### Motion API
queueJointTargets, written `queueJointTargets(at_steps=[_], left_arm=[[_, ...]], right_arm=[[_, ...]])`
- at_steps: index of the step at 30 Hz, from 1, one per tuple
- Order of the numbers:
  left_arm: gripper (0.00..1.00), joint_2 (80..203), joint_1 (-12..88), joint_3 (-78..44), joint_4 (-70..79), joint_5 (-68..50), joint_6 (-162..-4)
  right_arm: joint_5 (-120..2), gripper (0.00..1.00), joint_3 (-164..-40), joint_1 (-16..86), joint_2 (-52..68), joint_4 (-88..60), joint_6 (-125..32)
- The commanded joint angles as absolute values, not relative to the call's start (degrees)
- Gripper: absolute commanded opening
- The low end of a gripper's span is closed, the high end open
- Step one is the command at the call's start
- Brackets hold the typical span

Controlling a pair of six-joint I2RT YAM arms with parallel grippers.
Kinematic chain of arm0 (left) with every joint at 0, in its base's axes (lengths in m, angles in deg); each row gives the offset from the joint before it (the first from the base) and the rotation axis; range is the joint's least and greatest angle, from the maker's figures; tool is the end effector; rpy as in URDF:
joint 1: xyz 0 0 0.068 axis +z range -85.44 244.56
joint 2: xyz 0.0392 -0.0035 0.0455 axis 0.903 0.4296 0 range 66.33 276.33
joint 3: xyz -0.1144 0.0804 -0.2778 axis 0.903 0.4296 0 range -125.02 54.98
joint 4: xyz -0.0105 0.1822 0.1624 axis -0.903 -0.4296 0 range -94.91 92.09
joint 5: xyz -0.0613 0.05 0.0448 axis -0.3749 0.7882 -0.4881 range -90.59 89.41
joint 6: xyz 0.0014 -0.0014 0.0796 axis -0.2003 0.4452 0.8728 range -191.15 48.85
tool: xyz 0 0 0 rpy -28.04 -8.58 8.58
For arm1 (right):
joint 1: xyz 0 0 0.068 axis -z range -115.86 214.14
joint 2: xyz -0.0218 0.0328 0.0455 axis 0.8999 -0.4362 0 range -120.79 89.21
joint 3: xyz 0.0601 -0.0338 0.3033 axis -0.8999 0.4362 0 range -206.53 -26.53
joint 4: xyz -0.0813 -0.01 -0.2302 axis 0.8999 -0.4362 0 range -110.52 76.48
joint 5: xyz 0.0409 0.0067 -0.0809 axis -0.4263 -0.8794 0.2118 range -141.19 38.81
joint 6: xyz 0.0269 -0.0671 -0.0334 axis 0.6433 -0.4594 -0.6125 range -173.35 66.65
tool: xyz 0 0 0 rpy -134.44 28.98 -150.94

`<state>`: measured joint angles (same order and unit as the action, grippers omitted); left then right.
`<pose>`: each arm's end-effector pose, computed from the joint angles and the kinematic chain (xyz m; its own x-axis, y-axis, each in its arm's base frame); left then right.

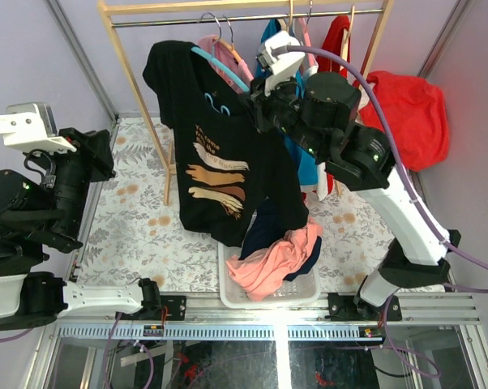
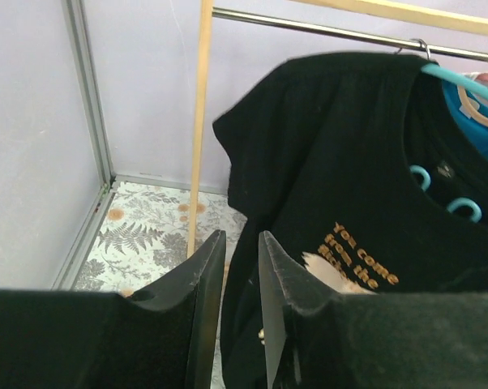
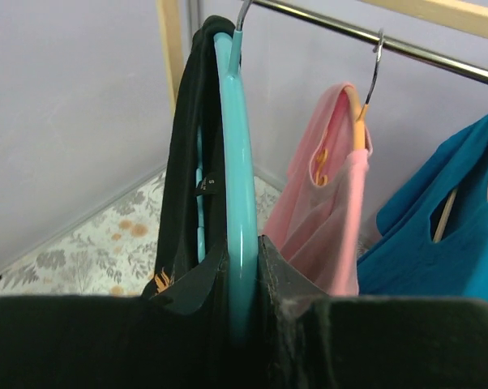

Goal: Place the t-shirt on the hanger
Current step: Place the T-shirt at the clothesline.

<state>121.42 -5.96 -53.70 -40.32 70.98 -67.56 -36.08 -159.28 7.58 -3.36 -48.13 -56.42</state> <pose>0.0702 -0.0033 0.5988 0.0637 -0.1208 -0.9906 -0.0165 0.9924 -0.1221 0.1845 0.2469 0.6221 0.0889 0.0406 -0.9952 -0.6588 0.7518 -0.0282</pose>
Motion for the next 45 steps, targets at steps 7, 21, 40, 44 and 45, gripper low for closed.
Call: queueJointTargets(at_steps=[7, 21, 40, 44, 45], left_arm=[[0.23, 120.56, -6.37, -55.92, -48.95, 67.56, -76.37], [0.23, 120.21, -6.44, -56.56, -52.93, 65.15, -79.68], [0.23, 118.74, -6.37, -56.60, -55.34, 64.07, -81.26], [0.23, 118.80, -6.45, -56.51, -55.52, 63.92, -81.26], [0.23, 118.71, -6.50, -56.42, -55.56, 63.97, -81.26]], right_arm=[[-26.10, 0.00, -163.20, 7.86, -9.19, -33.71, -48.12], [-24.21, 0.00, -166.33, 7.95, -17.46, -25.09, -43.01], [-23.68, 0.00, -167.50, 10.25, -22.85, -19.77, -39.36], [-25.29, 0.00, -166.85, 10.97, -23.42, -18.93, -38.12], [-25.64, 0.00, -166.91, 11.23, -23.69, -18.83, -37.78]])
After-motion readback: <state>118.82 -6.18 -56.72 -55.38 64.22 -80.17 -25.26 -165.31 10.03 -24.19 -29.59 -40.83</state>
